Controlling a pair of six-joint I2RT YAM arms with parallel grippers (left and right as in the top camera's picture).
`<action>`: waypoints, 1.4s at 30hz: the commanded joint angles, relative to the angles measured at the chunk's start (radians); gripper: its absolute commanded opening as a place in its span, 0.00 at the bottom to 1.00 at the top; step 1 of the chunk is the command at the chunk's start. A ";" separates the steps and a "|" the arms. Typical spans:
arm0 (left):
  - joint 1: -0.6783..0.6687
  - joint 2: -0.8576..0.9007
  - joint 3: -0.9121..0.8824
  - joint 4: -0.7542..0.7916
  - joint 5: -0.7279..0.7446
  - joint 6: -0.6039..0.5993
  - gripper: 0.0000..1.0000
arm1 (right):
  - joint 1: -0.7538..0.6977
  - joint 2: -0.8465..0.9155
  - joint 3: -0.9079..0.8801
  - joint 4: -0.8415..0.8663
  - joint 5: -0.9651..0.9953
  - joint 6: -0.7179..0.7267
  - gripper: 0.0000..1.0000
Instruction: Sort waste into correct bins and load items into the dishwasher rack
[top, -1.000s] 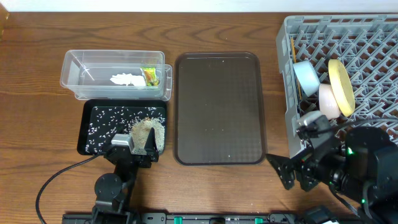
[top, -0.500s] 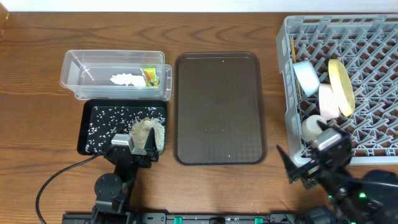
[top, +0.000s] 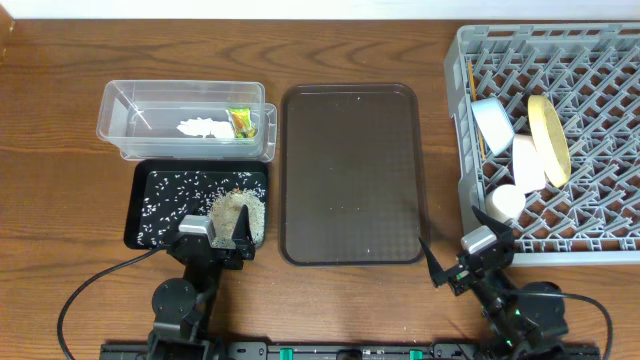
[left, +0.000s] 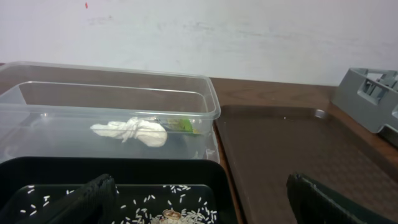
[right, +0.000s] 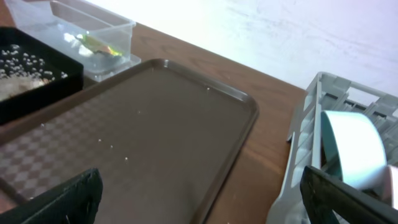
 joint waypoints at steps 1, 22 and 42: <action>0.004 -0.008 -0.027 -0.017 -0.001 0.005 0.90 | -0.008 -0.018 -0.053 0.047 -0.014 0.000 0.99; 0.004 -0.008 -0.027 -0.017 -0.001 0.005 0.90 | -0.007 -0.022 -0.141 0.259 -0.016 0.016 0.99; 0.004 -0.008 -0.027 -0.017 0.000 0.005 0.90 | -0.007 -0.022 -0.141 0.259 -0.016 0.016 0.99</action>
